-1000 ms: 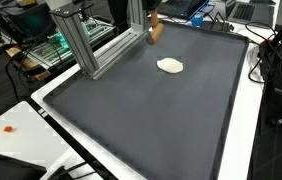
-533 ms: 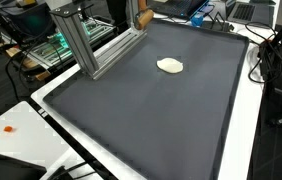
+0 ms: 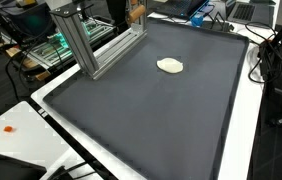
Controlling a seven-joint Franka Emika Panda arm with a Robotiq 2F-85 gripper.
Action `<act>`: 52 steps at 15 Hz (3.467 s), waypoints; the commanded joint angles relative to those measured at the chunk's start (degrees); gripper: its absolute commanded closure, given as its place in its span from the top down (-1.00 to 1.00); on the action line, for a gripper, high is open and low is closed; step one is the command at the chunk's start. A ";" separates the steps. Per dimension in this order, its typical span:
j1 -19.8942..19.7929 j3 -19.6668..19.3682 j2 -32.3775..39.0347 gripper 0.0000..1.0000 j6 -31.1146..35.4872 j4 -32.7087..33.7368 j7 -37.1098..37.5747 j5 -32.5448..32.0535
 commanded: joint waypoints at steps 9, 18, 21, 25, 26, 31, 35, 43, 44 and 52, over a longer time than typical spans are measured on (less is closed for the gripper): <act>1.10 2.14 -7.28 -0.56 -4.31 -4.00 5.78 0.74; 1.47 2.16 -8.01 -0.56 -4.85 -5.44 7.25 1.14; 1.63 1.95 -8.05 -0.56 -5.51 -5.84 7.11 1.71; 1.63 1.70 -8.15 -0.56 -5.76 -6.53 6.97 2.61; 1.56 1.71 -8.18 -0.56 -5.73 -6.66 6.93 2.63; 1.16 1.55 -8.17 0.60 -5.62 -6.29 7.06 2.63; 0.38 1.58 -7.83 1.00 -6.15 -4.87 7.18 1.79; -3.63 3.51 -4.26 1.00 -1.81 -0.30 10.67 -1.61; -4.38 3.87 -3.38 1.00 -0.64 0.32 12.05 -2.07; -10.52 8.62 8.91 1.00 8.97 5.90 28.51 -5.29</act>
